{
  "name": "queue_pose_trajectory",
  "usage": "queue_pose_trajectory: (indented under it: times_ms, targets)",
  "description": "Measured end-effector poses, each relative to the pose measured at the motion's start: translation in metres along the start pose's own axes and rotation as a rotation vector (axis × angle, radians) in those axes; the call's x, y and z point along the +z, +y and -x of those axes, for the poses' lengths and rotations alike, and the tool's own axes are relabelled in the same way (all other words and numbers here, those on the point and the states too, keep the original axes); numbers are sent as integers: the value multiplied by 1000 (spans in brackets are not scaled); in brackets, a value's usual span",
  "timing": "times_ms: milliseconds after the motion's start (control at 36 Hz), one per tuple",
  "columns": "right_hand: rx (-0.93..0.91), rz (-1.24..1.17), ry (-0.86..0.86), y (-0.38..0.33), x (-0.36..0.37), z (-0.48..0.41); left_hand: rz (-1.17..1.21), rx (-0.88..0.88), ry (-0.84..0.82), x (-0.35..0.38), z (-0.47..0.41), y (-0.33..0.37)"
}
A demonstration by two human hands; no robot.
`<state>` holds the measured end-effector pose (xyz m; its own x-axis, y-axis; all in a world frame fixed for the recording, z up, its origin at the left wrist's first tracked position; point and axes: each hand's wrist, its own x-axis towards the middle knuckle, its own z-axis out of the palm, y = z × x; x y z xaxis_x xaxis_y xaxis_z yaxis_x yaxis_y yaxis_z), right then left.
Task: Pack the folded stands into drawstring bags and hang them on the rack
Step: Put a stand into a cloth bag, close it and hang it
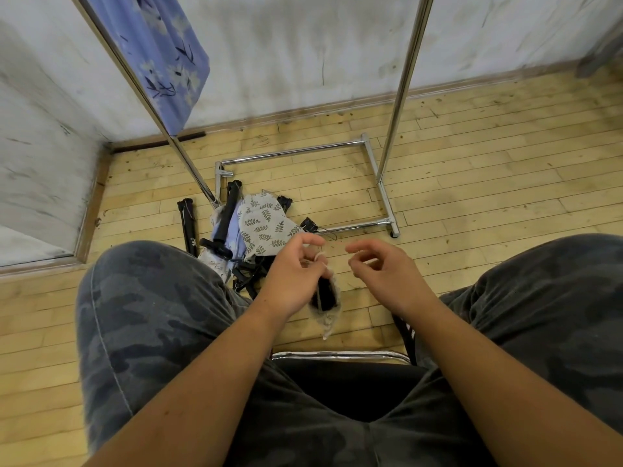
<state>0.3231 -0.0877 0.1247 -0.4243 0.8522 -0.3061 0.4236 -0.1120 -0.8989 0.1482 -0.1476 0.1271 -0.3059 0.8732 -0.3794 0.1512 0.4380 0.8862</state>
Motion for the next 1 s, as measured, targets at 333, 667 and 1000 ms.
queue_pose_trajectory:
  times_ms: [333, 667, 1000]
  targets:
    - [49, 192, -229, 22, 30, 3, 27, 42, -48, 0, 7, 13]
    - [81, 81, -279, 21, 31, 7, 105, 37, -154, 1, 17, 23]
    - [128, -34, -356, 24, 29, 1, 44, 95, -197, 4, 28, 27]
